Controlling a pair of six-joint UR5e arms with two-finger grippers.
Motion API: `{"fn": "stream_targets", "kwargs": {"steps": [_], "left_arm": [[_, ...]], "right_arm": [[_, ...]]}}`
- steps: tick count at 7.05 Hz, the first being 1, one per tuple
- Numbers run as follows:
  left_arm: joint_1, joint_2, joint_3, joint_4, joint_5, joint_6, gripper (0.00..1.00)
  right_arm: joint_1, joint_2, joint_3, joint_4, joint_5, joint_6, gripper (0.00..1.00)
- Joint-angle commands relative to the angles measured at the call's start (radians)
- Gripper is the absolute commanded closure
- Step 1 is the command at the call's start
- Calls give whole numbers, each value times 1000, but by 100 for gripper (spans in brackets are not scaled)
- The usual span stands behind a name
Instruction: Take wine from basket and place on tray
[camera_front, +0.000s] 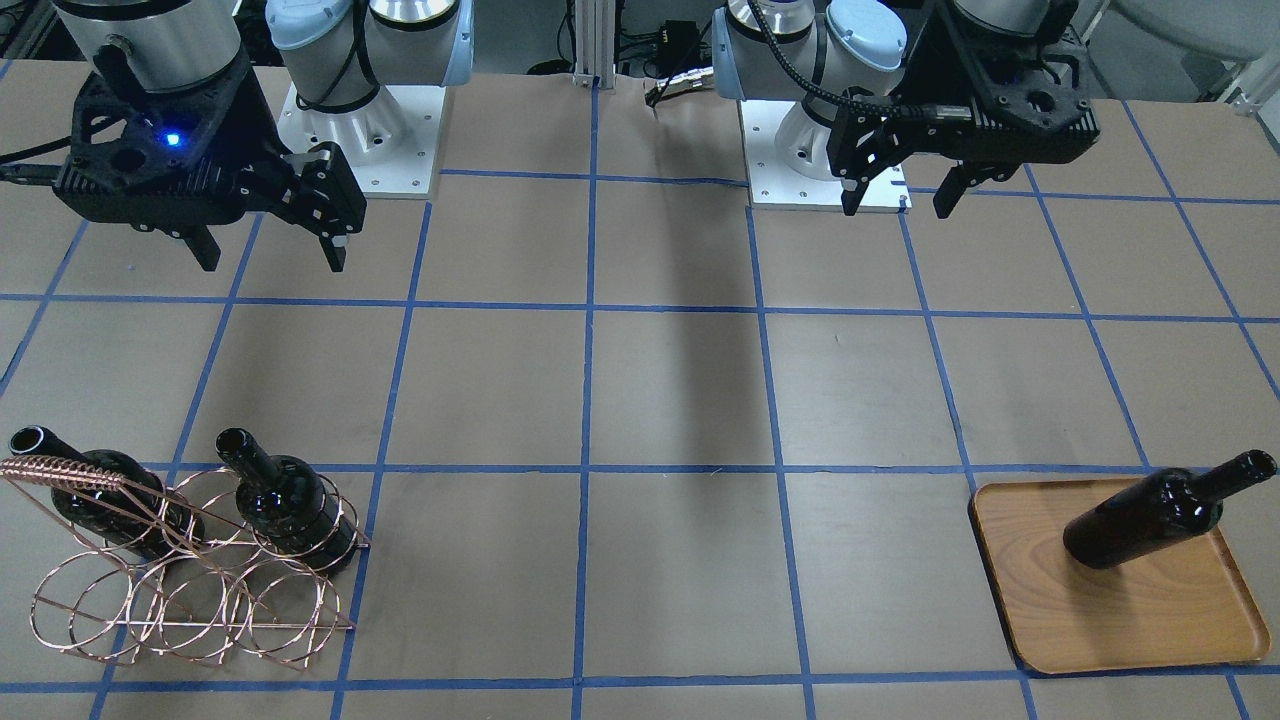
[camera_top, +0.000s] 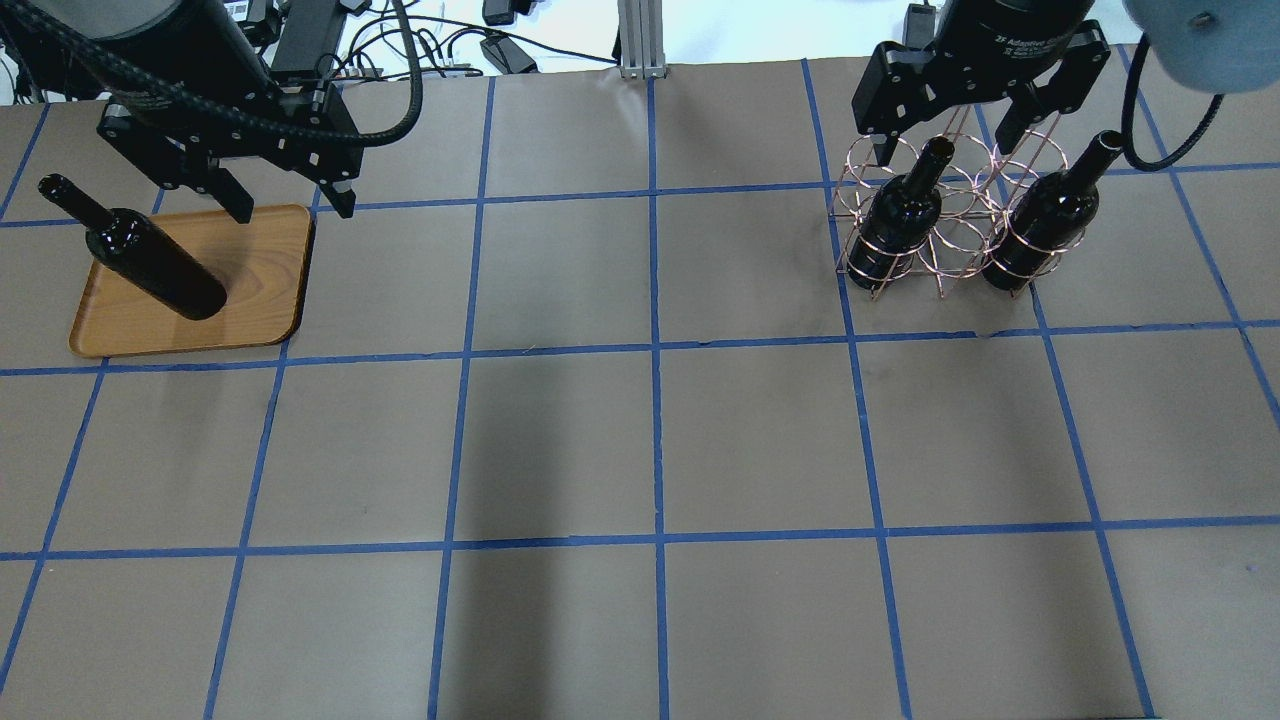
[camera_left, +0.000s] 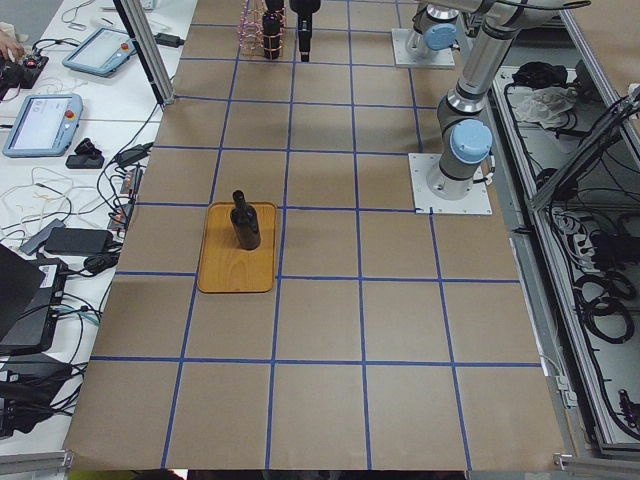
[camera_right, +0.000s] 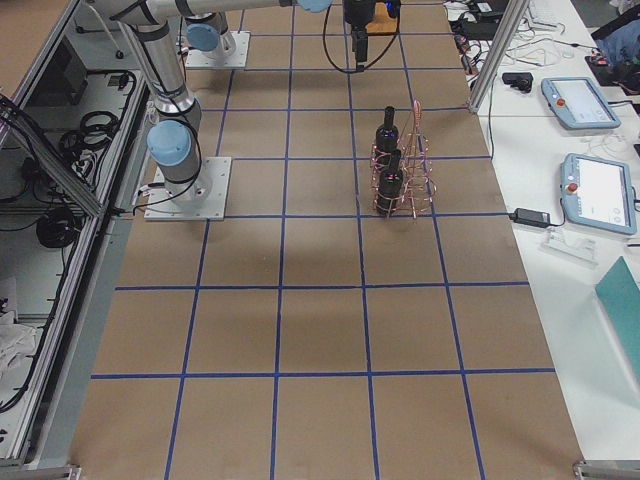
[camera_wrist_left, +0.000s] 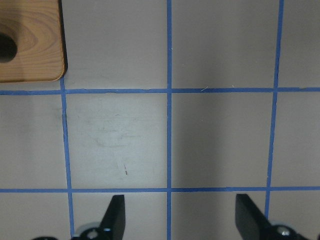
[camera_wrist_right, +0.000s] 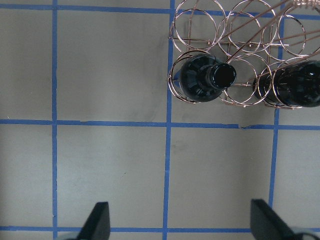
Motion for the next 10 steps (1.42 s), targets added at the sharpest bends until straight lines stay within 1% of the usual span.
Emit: {"fn": "stream_targets", "kwargs": {"steps": [1, 5, 6, 7, 8, 10], "left_arm": [[11, 15, -8, 11, 2, 42, 15], [5, 15, -10, 16, 1, 41, 14], [6, 24, -10, 16, 1, 42, 12], [8, 24, -10, 16, 9, 42, 12], [9, 24, -10, 14, 10, 42, 9], [8, 26, -11, 16, 9, 42, 8]], "right_arm": [[0, 0, 0, 0, 0, 0, 0], [0, 0, 1, 0, 2, 0, 0], [0, 0, 0, 0, 0, 0, 0], [0, 0, 1, 0, 2, 0, 0], [0, 0, 1, 0, 2, 0, 0], [0, 0, 1, 0, 2, 0, 0]]}}
